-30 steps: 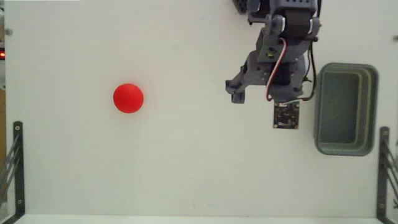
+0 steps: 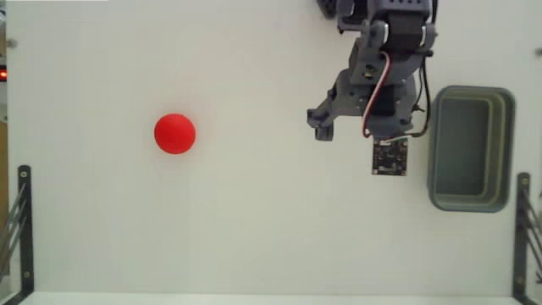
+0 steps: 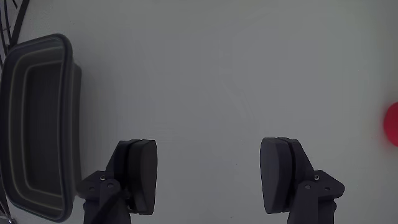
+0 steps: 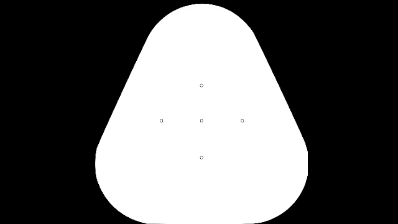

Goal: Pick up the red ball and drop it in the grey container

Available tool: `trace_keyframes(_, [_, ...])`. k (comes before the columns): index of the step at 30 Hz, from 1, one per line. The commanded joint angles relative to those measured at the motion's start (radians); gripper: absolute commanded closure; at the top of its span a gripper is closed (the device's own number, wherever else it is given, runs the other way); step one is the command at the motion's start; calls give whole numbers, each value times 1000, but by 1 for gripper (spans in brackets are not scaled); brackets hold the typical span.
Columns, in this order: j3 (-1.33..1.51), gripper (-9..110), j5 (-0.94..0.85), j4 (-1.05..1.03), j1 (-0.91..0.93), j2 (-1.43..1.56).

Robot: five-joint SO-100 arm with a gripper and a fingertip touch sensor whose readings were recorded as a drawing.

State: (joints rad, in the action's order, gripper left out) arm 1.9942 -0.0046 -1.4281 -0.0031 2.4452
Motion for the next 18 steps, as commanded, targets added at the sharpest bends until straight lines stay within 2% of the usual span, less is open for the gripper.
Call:
trace_keyframes(1, [5, -9, 5, -2, 26, 35])
trace_keyframes(18, [5, -9, 5, -2, 190, 35])
